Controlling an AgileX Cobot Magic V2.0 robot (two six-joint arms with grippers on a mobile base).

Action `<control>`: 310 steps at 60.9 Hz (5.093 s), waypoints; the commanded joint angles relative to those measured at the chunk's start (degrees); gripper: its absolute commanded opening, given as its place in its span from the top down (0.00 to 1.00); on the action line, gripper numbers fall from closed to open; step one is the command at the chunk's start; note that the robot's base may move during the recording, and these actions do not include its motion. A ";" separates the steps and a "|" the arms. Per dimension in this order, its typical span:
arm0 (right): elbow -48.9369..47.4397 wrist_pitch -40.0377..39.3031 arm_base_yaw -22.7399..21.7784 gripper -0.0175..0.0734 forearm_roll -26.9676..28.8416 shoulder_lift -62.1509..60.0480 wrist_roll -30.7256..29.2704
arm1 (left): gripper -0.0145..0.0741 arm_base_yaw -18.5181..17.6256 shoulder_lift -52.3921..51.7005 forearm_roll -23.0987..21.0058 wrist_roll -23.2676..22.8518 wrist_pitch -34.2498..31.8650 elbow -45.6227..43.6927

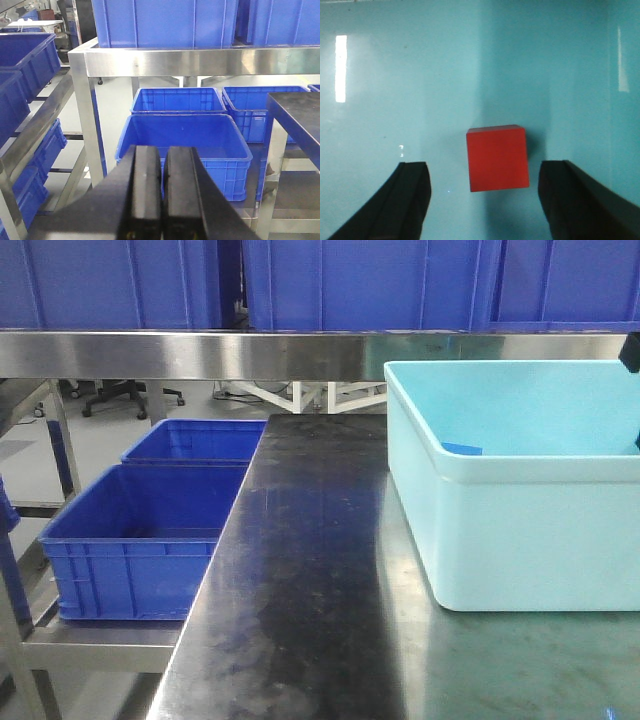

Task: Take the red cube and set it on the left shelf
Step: 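Close the right gripper around the red cube, then lift the red cube out of the tub with the right gripper, then drive the base away from the table holding the red cube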

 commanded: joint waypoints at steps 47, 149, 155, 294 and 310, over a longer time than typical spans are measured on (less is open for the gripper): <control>-2.09 -3.23 -1.34 0.19 -1.69 3.06 -0.20 | 0.72 0.07 -0.86 -0.07 -0.12 -4.94 1.41; -5.43 -11.84 31.22 0.75 3.06 -23.54 -0.35 | 0.72 0.07 -0.86 -0.07 -0.12 -4.94 1.41; -5.43 -12.05 33.72 0.75 3.06 -23.54 -0.35 | 0.72 0.07 -0.86 -0.07 -0.12 -4.94 1.41; -5.43 -11.12 33.95 0.75 3.06 -23.55 -0.35 | 0.72 0.07 -0.86 -0.07 -0.12 -4.94 1.41; -5.43 -11.12 33.95 0.75 3.06 -23.55 -0.35 | 0.72 0.07 -0.86 -0.07 -0.12 -4.94 1.41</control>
